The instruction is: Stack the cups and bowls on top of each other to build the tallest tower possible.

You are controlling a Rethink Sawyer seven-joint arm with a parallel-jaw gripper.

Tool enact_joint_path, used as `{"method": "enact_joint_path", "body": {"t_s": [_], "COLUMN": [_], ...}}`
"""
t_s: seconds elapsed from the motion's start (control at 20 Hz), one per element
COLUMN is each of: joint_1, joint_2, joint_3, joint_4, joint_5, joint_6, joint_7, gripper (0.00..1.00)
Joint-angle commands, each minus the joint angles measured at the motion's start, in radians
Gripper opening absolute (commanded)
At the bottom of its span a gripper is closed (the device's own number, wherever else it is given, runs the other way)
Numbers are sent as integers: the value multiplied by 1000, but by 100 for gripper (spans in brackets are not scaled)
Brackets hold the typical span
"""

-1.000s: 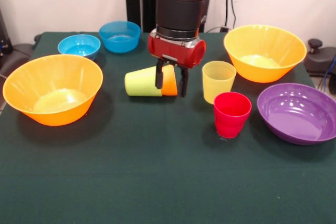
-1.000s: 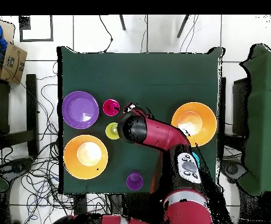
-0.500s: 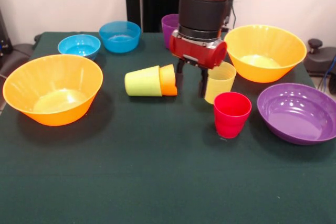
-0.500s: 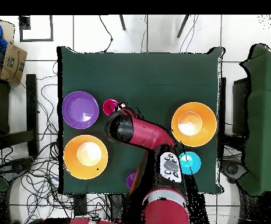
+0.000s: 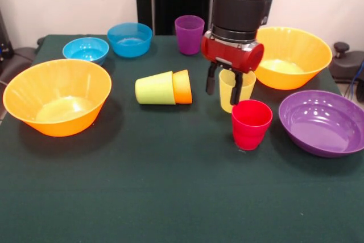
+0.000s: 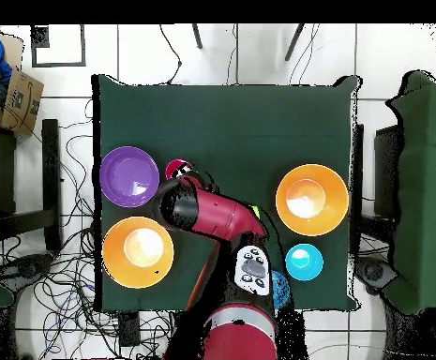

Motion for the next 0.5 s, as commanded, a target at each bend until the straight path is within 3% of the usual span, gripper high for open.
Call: {"method": "enact_joint_path", "body": {"t_s": [0.05,0.3,0.5], "joint_1": [48,88,83], "joint_2": [73,85,91], "joint_3": [28,15,20], "joint_4": [-3,-15,-16], "joint_5": [79,125,134], "joint_6": [-8,-5,-16], "joint_7": [218,240,221], "gripper": [100,100,100]}}
